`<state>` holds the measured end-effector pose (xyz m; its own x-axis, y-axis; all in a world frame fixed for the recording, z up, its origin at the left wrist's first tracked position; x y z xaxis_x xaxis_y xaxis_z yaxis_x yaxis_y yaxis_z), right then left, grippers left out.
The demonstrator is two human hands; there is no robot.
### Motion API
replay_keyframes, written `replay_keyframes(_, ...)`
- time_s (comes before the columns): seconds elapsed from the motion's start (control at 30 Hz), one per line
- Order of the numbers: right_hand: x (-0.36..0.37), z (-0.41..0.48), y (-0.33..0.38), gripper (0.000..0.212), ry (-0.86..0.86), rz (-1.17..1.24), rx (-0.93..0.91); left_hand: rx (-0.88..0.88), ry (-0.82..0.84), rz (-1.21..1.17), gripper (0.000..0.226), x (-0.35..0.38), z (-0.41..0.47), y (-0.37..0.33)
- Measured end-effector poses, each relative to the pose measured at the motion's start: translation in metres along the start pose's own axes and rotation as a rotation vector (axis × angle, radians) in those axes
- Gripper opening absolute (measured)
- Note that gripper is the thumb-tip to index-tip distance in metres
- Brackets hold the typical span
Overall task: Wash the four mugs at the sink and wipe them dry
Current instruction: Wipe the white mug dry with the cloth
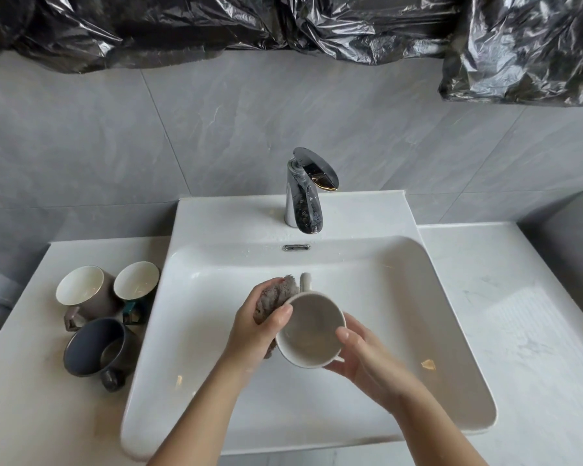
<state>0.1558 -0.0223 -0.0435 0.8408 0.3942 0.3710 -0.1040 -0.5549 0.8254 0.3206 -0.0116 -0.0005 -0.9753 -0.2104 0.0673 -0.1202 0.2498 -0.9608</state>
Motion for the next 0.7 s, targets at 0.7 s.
replay_keyframes(0.7, -0.003, -0.001, 0.021, 0.094, -0.002, -0.131, -0.133, 0.322, 0.095, 0.129, 0.029, 0.000, -0.004, -0.032)
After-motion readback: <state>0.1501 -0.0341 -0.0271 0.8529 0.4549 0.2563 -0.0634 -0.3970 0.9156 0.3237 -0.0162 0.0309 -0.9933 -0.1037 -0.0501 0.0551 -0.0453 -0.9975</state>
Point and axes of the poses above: each hand's wrist, its own z-axis towards the middle knuckle, its own x-axis out of the palm, y = z × x, the point moved 7 cm from there along z, towards the middle knuckle, and after that the axes turned 2 degrees about -y, right-handed, at the moved point
